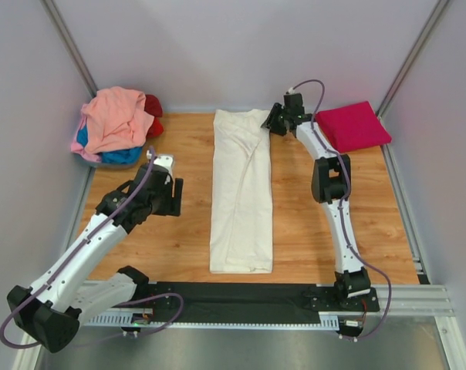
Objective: Fold and stack the t-shirts
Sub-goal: Fold the tshirt
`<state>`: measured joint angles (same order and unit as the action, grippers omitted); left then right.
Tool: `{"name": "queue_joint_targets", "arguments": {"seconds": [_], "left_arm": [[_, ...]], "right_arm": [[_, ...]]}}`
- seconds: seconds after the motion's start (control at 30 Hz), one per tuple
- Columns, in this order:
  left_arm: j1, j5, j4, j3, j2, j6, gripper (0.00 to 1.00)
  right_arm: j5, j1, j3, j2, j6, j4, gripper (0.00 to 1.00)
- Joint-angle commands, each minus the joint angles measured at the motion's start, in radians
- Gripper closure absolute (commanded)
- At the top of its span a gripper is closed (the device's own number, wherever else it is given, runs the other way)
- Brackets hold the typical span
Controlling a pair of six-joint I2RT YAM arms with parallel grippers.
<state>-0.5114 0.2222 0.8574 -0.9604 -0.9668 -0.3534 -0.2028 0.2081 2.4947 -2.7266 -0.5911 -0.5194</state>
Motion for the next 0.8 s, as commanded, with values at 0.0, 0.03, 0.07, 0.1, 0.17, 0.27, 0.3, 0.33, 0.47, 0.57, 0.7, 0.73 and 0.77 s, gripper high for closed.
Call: {"name": "queue_joint_targets", "arguments": {"seconds": [0.0,0.03,0.07,0.1,0.17,0.27,0.3,0.33,0.47,0.57,0.7,0.73,0.77], "left_arm": [[-0.01,0.014,0.006,-0.017,-0.006,-0.018,0.26],[-0.012,0.011,0.005,-0.017,-0.009,-0.019,0.26],[-0.015,0.011,0.005,-0.02,-0.019,-0.019,0.26],[-0.015,0.019,0.008,-0.023,-0.024,-0.021,0.26],[-0.016,0.025,0.011,-0.027,-0.033,-0.025,0.27],[-0.027,0.022,0.015,-0.024,-0.039,-0.053,0.27],[-0.045,0.025,0.015,-0.021,-0.039,-0.064,0.27],[-0.053,0.026,0.015,-0.017,-0.044,-0.076,0.27],[-0.102,-0.006,-0.017,0.04,-0.062,-0.163,0.27],[-0.124,-0.09,-0.098,0.132,-0.052,-0.229,0.28],[-0.159,-0.148,-0.181,0.248,-0.026,-0.275,0.28],[-0.17,-0.159,-0.188,0.267,-0.021,-0.285,0.29],[-0.179,-0.181,-0.208,0.305,-0.02,-0.291,0.29]], "right_arm": [[0.0,-0.003,0.061,-0.022,0.017,0.136,0.5],[-0.001,-0.004,0.069,-0.021,0.025,0.15,0.44],[0.0,-0.004,0.076,-0.013,0.045,0.165,0.31],[-0.001,-0.006,0.082,-0.004,0.057,0.164,0.24],[0.019,-0.012,0.064,0.068,0.088,0.154,0.11],[0.049,-0.026,-0.138,0.212,0.079,0.18,0.07],[0.057,-0.039,-0.207,0.325,0.064,0.183,0.06],[0.066,-0.047,-0.279,0.396,0.045,0.19,0.06],[0.089,-0.03,-0.845,0.724,-0.025,0.246,0.09],[0.172,0.049,-1.166,0.983,-0.009,0.242,0.11],[0.25,0.148,-1.484,1.26,-0.045,0.183,0.15],[0.247,0.168,-1.546,1.366,-0.065,0.177,0.17],[0.252,0.21,-1.594,1.41,-0.075,0.145,0.2]]}}
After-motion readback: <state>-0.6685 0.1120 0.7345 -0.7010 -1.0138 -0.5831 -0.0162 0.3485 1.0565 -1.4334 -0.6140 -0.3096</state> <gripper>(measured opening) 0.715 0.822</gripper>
